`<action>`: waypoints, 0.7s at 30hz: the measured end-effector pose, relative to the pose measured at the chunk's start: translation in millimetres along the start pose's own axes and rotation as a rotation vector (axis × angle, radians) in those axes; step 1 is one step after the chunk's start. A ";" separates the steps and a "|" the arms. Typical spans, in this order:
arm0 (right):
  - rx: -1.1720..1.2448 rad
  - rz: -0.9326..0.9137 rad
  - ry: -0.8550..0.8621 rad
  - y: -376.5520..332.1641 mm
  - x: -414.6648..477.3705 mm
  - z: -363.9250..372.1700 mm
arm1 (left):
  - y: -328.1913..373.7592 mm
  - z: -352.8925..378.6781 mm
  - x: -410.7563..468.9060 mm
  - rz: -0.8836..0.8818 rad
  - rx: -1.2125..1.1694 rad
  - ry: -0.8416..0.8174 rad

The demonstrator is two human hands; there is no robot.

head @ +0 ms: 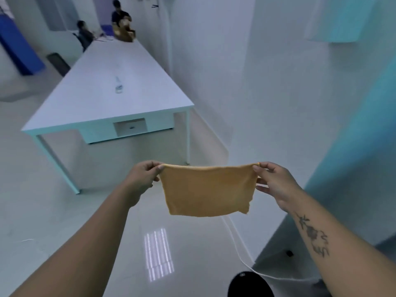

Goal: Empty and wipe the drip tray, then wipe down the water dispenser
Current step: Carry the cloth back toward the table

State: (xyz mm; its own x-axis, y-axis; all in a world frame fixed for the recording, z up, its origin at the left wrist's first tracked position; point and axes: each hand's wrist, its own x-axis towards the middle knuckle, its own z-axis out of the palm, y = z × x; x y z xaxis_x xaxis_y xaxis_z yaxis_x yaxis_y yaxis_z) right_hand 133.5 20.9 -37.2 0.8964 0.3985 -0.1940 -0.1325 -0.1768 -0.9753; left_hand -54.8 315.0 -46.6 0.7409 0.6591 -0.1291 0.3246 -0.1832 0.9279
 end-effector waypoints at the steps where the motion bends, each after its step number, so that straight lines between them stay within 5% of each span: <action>1: -0.008 -0.015 -0.021 -7.4 17.9 21.8 | -3.9 -19.0 16.9 -0.005 0.003 0.034; 21: -0.074 0.002 -0.184 -84.3 339.2 255.1 | -20.9 -140.2 311.8 -0.121 0.006 0.322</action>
State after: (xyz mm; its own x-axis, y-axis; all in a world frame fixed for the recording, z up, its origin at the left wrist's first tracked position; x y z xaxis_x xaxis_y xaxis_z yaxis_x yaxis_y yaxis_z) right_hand 340.9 400.6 -47.8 0.8031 0.5543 -0.2188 -0.0971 -0.2405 -0.9658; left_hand 87.0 626.6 -57.2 0.4732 0.8727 -0.1200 0.4029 -0.0933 0.9105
